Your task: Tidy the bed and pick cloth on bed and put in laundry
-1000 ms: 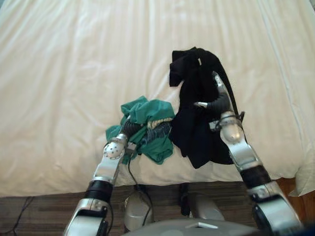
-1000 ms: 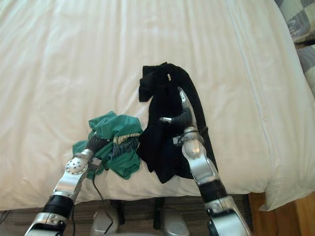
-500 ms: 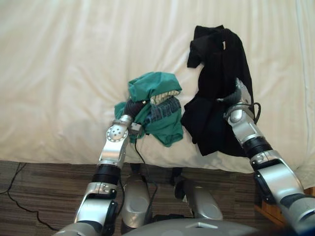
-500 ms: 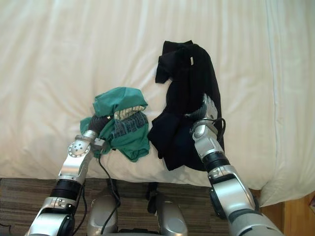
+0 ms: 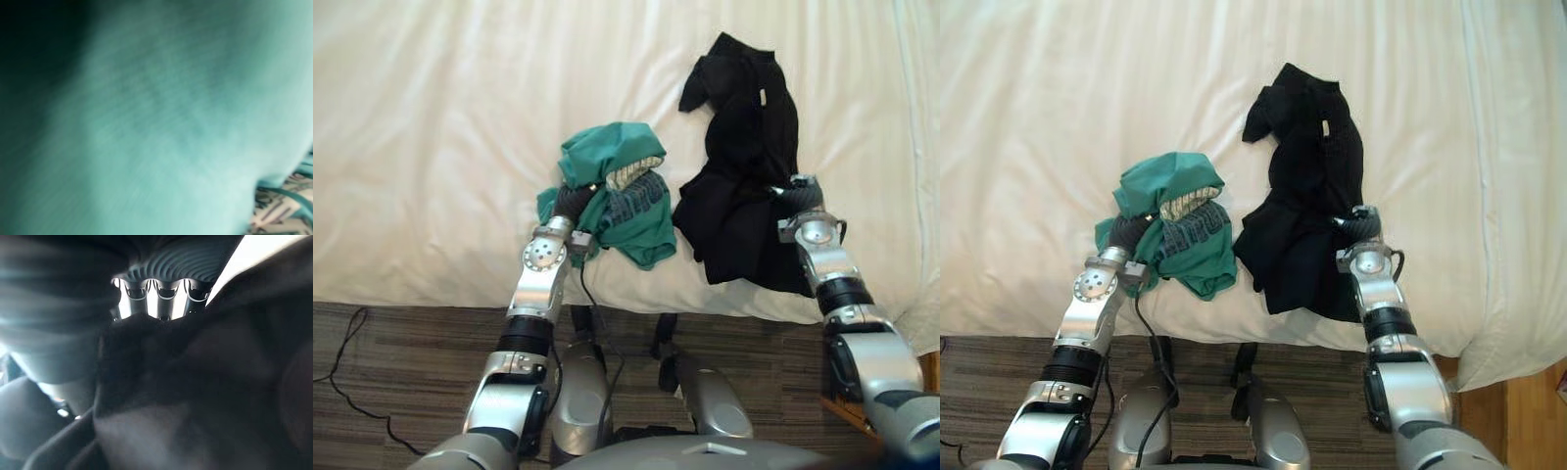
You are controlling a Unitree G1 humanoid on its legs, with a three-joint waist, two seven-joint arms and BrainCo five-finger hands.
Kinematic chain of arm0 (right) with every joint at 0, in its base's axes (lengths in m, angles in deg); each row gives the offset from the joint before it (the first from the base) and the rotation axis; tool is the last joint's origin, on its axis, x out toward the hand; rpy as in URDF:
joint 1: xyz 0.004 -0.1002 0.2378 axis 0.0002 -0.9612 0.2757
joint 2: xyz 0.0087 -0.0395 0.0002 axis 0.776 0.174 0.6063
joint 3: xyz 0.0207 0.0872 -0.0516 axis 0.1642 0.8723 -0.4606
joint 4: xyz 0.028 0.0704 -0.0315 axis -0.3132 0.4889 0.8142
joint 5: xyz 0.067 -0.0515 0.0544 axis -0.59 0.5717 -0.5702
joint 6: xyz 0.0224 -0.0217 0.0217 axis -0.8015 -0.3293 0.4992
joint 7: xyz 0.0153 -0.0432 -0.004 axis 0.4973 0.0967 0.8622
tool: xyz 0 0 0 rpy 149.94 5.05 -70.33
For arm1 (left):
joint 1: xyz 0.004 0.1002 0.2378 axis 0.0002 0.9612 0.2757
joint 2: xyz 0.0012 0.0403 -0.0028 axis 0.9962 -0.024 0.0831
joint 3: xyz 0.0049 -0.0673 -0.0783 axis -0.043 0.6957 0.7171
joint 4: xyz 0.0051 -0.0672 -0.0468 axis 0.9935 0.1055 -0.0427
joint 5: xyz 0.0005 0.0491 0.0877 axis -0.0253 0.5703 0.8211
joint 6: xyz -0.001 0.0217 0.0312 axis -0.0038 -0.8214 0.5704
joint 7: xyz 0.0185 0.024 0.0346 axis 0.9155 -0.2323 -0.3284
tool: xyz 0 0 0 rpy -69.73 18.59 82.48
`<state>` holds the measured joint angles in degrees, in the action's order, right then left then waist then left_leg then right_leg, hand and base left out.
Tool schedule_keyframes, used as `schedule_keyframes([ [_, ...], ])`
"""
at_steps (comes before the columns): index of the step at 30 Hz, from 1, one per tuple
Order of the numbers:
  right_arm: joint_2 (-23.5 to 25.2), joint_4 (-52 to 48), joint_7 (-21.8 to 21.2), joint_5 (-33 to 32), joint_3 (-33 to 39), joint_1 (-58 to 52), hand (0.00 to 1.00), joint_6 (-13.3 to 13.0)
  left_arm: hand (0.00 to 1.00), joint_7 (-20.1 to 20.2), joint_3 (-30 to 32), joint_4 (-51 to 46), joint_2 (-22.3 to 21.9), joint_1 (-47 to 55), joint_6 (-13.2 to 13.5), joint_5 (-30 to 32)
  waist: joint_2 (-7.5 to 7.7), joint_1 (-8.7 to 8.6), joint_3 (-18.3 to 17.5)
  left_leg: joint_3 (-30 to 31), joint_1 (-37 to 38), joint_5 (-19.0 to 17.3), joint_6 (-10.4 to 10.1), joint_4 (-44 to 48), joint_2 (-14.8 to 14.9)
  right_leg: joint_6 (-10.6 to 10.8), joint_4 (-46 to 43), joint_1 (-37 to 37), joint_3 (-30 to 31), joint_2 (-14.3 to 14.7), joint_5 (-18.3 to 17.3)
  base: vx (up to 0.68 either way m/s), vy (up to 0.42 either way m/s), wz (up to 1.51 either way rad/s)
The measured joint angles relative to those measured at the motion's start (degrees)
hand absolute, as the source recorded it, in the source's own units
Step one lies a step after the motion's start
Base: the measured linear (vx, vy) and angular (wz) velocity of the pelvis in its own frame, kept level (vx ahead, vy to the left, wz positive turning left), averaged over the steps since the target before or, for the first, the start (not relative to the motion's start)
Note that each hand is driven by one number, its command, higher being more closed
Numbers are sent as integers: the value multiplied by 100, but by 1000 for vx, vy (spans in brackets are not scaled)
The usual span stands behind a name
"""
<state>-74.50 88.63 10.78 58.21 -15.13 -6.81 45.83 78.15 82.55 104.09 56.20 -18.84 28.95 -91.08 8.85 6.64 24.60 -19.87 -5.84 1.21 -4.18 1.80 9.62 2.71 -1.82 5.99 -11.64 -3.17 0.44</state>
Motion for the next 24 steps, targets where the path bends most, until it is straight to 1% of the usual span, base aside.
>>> schedule_keyframes([
  [1,176,-2,-66,-127,14,-294,100,-188,100,-72,-2,123,-3,59,-33,-1,0,-50,-85,-20,143,6,-7,-91,-14,-2,20,-94,1,4,-5,51,1,-10],
  [2,243,-2,-98,-143,17,-460,100,-275,100,-103,-1,174,-5,126,-43,0,3,-98,-178,-32,181,11,-9,-137,-27,-1,40,-119,2,2,-7,91,10,-7],
  [3,422,-1,-172,-246,23,-810,100,-449,100,-148,-2,332,-12,250,-61,0,-5,-170,-379,-80,293,17,-10,-234,-57,1,100,-196,10,-6,-8,82,11,-11],
  [4,597,-1,-222,-342,37,-1174,100,-591,100,-194,2,539,-43,381,-72,-2,-44,-254,-565,-171,466,16,-10,-347,-93,27,127,-305,32,-20,-29,106,20,-13],
  [5,688,3,-251,-342,59,-1358,100,-654,100,-206,13,657,-55,452,-77,-6,-85,-287,-663,-179,549,16,-10,-401,-112,36,128,-359,37,-27,-40,92,25,-12],
  [6,813,6,-304,-343,93,-1620,100,-723,100,-217,51,844,-75,541,-93,-11,-130,-372,-811,-199,682,16,-10,-483,-154,49,131,-440,37,-50,-67,137,41,-12],
  [7,950,22,-403,-344,160,-2038,100,-793,100,-217,149,1156,-187,657,-124,-18,-235,-492,-1018,-295,911,12,-10,-616,-221,99,133,-587,51,-99,-130,129,41,-16],
  [8,1022,50,-458,-344,216,-2237,100,-842,100,-218,196,1303,-236,748,-148,-29,-299,-570,-1128,-329,1051,3,-9,-692,-260,112,142,-677,64,-121,-150,100,33,-18],
  [10,1102,210,-561,-343,304,-2478,100,-952,100,-220,279,1509,-261,861,-214,-76,-397,-656,-1267,-402,1227,-45,-13,-733,-282,126,158,-807,98,-139,-166,60,9,-23],
  [11,1132,428,-644,-334,367,-2735,100,-1015,100,-196,364,1702,-283,982,-264,-131,-488,-697,-1422,-494,1351,-114,-14,-734,-303,189,189,-897,151,-176,-213,54,-10,-24],
  [13,1154,595,-645,-331,396,-2940,100,-1071,100,-168,440,1856,-315,993,-313,-133,-483,-740,-1484,-501,1467,-127,-11,-737,-334,197,194,-1010,151,-207,-256,21,-10,-9],
  [14,1207,719,-625,-331,420,-3120,100,-1074,100,-142,453,1935,-321,1020,-348,-130,-555,-743,-1503,-535,1536,-148,-17,-739,-336,200,199,-1075,153,-210,-285,2,-26,-5],
  [17,1315,902,-609,-344,438,-3402,100,-1074,100,-35,707,2025,-402,1136,-356,-126,-592,-747,-1577,-669,1658,-171,-34,-746,-320,200,232,-1149,225,-188,-286,-18,-40,-20],
  [19,1330,926,-653,-457,434,-3683,100,-1042,100,70,892,2099,-432,1263,-363,-146,-706,-774,-1652,-803,1719,-185,-54,-770,-305,207,297,-1177,329,-162,-274,-41,-58,-24],
  [20,1329,926,-665,-468,437,-3725,100,-1010,100,82,892,2113,-433,1298,-368,-189,-734,-801,-1667,-813,1729,-187,-58,-771,-299,207,298,-1178,347,-153,-273,-26,-63,-20],
  [21,1327,938,-701,-489,448,-3827,100,-895,100,85,906,2117,-431,1398,-372,-247,-783,-857,-1698,-860,1758,-205,-82,-772,-271,203,304,-1186,381,-122,-269,-10,-68,-25],
  [22,1334,942,-778,-576,515,-3897,100,-686,100,106,981,2120,-435,1490,-418,-273,-814,-873,-1727,-955,1812,-224,-110,-773,-249,194,323,-1198,480,-82,-256,-14,-65,-32],
  [23,1327,943,-808,-566,575,-3888,100,-584,100,127,1062,2129,-444,1521,-456,-296,-819,-873,-1736,-995,1847,-234,-123,-774,-241,192,351,-1216,519,-65,-240,-13,-65,-40],
  [24,1318,919,-890,-559,673,-3901,100,-276,100,163,1140,2174,-443,1557,-515,-300,-832,-874,-1749,-1101,1899,-256,-154,-774,-210,188,398,-1265,585,-31,-214,-39,-70,-35],
])
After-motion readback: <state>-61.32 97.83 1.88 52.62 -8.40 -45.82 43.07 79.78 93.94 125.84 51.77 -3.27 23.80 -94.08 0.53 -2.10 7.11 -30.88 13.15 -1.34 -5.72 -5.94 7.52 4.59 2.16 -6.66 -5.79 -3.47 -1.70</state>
